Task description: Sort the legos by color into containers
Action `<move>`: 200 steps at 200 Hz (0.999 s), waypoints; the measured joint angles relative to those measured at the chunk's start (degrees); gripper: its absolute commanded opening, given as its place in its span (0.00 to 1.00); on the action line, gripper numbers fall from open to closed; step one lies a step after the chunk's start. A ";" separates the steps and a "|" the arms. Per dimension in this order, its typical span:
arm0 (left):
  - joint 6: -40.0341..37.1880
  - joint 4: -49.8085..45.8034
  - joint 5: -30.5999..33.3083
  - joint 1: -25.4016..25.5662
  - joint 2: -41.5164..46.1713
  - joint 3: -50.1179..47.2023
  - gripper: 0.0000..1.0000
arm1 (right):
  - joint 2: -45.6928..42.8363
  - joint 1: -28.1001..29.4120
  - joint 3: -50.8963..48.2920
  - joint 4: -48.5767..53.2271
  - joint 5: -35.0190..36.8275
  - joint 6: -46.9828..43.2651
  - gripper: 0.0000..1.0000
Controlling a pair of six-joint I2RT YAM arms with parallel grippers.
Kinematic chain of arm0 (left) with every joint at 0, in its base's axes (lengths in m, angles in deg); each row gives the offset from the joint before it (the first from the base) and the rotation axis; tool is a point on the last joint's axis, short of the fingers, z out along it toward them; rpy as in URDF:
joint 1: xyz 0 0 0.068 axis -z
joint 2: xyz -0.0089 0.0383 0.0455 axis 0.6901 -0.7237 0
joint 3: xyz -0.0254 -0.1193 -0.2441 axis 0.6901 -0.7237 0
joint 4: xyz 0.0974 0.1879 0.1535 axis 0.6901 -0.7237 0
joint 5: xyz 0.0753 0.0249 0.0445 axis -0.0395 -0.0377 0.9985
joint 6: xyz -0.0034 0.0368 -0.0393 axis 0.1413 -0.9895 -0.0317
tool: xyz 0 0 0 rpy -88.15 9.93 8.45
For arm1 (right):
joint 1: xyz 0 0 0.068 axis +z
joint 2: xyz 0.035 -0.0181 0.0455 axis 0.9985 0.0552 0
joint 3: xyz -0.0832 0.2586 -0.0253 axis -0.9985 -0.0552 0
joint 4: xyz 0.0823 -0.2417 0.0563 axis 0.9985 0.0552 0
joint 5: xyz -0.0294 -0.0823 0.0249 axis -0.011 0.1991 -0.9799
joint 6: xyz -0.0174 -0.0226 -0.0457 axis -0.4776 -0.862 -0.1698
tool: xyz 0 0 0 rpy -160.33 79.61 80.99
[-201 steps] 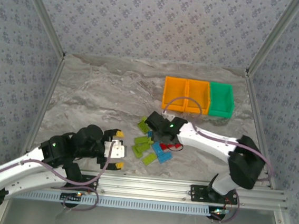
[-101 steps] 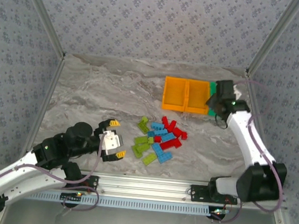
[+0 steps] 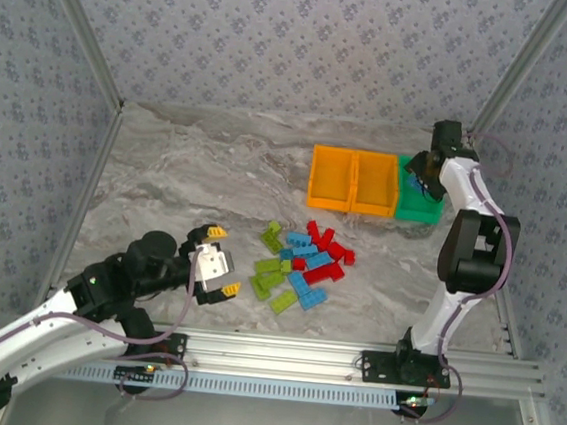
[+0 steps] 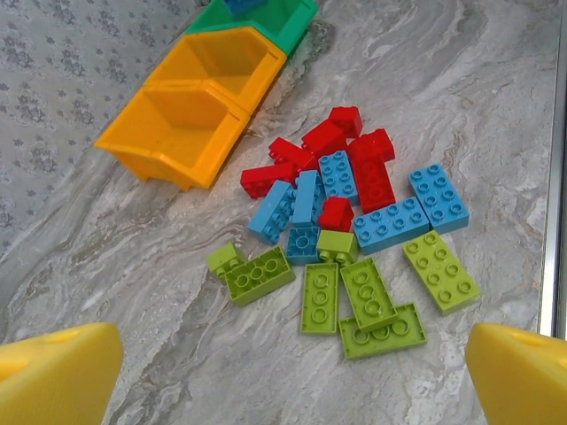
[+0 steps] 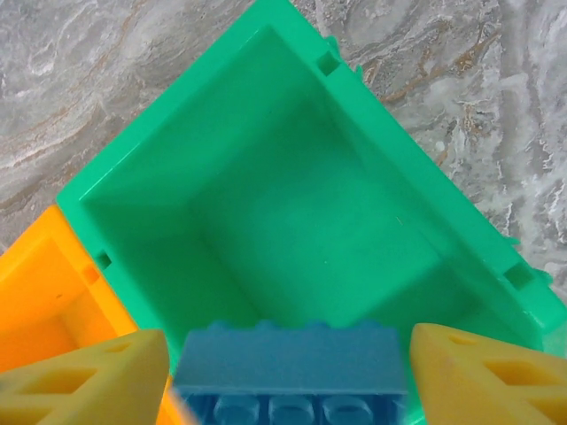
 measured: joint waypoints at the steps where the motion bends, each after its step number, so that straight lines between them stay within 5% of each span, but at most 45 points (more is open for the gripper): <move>1: 0.00 0.00 -0.02 0.00 0.00 -0.02 0.99 | -0.04 0.00 0.09 0.09 0.00 -0.15 0.78; 42: 0.00 0.28 -0.50 0.00 0.00 -0.02 0.99 | -2.47 -0.07 0.50 1.07 -0.07 -0.70 0.82; 89: -0.02 0.31 -0.92 0.00 0.00 -0.11 0.99 | -18.73 3.50 -10.69 1.92 -2.73 -4.00 0.84; 123: -0.02 0.31 -0.92 0.00 0.00 -0.11 0.99 | -20.81 5.20 -11.23 1.66 -3.85 -5.14 0.81; 134: -0.22 0.33 -1.09 -0.17 -0.07 -0.13 0.99 | -27.15 12.48 -22.67 -4.85 1.75 -4.48 0.77; 159: -0.50 0.42 -1.33 -0.52 -0.33 -0.59 0.99 | -35.78 35.78 -39.60 0.96 -0.44 -3.13 0.72; 200: -0.68 0.26 -1.60 -0.76 -0.63 -0.81 0.99 | -32.92 42.18 -42.21 2.69 3.17 0.13 0.71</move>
